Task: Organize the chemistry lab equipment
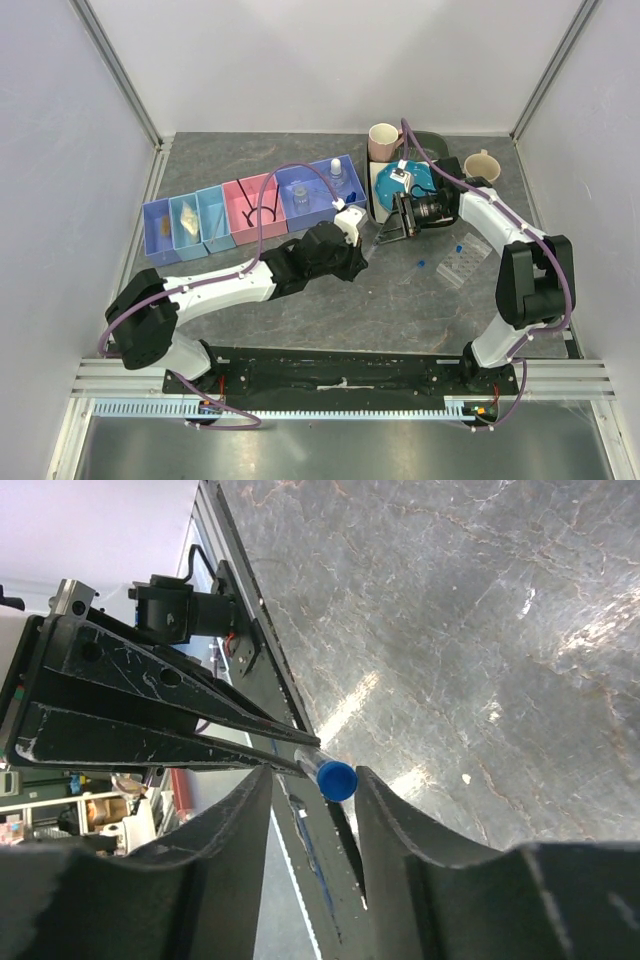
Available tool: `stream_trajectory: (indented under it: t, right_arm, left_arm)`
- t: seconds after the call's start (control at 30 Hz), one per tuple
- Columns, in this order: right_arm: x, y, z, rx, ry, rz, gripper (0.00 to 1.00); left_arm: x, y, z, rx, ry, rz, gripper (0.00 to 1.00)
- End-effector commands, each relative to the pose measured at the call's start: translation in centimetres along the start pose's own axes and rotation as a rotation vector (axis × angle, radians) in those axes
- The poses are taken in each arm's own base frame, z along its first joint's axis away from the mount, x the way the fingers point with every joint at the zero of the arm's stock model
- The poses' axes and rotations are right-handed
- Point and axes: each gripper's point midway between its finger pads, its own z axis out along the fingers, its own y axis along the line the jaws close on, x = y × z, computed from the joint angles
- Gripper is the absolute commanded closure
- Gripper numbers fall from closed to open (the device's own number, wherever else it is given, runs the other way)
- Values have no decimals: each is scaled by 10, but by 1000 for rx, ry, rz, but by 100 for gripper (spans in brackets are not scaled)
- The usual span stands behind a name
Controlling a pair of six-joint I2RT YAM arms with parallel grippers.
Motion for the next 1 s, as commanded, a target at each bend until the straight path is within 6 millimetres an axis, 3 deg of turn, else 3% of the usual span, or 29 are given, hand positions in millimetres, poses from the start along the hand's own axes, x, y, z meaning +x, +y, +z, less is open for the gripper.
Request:
stream_trajectory:
  t: [0.0, 0.27, 0.4, 0.53, 0.63, 0.67, 0.73, 0.77, 0.83, 0.87, 0.93, 0.97]
  right_arm:
    - [-14, 16, 0, -54, -16, -21, 57]
    - [-17, 21, 1, -88, -17, -6, 73]
    - [-20, 25, -2, -87, -25, -35, 82]
    - [-22, 27, -4, -70, -34, -71, 86]
    - [-23, 27, -6, -46, -40, -97, 87]
    - [-23, 25, -7, -29, -41, -110, 87]
    - [-23, 27, -11, -3, -46, -139, 87]
    - [-23, 25, -12, 16, -46, -176, 87]
    - [-22, 21, -18, 86, -39, -217, 87]
    - [-22, 18, -20, 116, -35, -260, 86]
    - [-23, 11, -30, 200, -33, -301, 87]
    - [-23, 10, -33, 222, -31, -314, 86]
  left_arm:
    - [-46, -17, -9, 43, -123, -10, 98]
    - [-47, -18, -8, 49, -123, -5, 97]
    - [-49, -19, -10, 53, -128, -8, 91]
    - [-47, -22, -11, 72, -117, -5, 75]
    - [-50, -22, -15, 84, -122, -18, 54]
    - [-51, -22, -16, 86, -125, -21, 43]
    - [-54, -20, -21, 87, -138, -35, 34]
    - [-55, -15, -22, 77, -143, -43, 24]
    - [-57, -6, -30, 62, -154, -71, 14]
    - [-63, 8, -34, 37, -175, -96, 12]
    - [-57, 11, -39, 98, -166, -135, 12]
    - [-68, 25, -49, 89, -203, -161, 12]
